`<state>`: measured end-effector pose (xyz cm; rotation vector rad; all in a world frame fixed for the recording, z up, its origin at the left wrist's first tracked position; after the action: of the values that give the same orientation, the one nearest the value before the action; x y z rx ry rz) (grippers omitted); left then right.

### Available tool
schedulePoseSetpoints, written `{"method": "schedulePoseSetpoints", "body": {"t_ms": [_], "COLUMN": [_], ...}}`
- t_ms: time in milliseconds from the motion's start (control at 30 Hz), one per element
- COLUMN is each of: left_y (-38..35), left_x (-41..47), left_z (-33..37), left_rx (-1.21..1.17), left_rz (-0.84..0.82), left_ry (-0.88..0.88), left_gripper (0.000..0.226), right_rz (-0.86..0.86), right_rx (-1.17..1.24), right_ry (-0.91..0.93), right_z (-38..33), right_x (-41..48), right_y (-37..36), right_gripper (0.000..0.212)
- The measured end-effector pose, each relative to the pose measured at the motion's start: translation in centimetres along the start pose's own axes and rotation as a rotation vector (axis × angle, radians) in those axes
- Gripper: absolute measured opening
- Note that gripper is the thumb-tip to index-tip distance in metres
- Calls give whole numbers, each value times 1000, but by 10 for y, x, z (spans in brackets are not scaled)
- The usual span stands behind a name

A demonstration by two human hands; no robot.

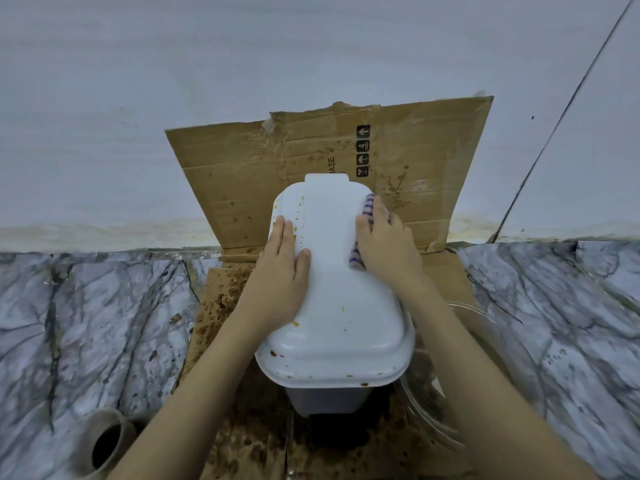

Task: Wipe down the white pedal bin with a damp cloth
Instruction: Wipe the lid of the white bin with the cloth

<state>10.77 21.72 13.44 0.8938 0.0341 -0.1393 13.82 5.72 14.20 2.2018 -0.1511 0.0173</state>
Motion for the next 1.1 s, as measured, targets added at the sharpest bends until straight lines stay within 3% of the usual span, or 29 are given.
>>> {"method": "schedulePoseSetpoints", "body": {"t_ms": [133, 433, 700, 867, 1000, 1100], "left_y": [-1, -2, -1, -1, -1, -1], "left_x": [1, 5, 8, 5, 5, 6], "left_z": [-2, -5, -7, -7, -6, -7], "left_rx": [7, -16, 16, 30, 25, 18], "left_rz": [6, 14, 37, 31, 32, 31], "left_ry": [-4, 10, 0, 6, 9, 7], "left_gripper": [60, 60, 61, 60, 60, 60], "right_rz": [-8, -66, 35, 78, 54, -74], "right_rx": [64, 396, 532, 491, 556, 736], "right_ry": [23, 124, 148, 153, 186, 119], "right_z": [3, 13, 17, 17, 17, 22], "right_x": [-31, 64, -36, -112, -91, -48], "right_y": [-3, -11, 2, 1, 0, -8], "right_gripper": [53, 51, 47, 47, 46, 46]}}
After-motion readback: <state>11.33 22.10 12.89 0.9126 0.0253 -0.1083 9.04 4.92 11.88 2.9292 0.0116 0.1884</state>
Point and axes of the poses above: each hand's wrist, its own x-axis towards the middle knuckle, its own y-axis out of the back of the hand, z = x × y, the point moved 9 cm from there along x, towards the middle knuckle, and after that the axes turned 8 degrees about y, right-handed, at the moved point
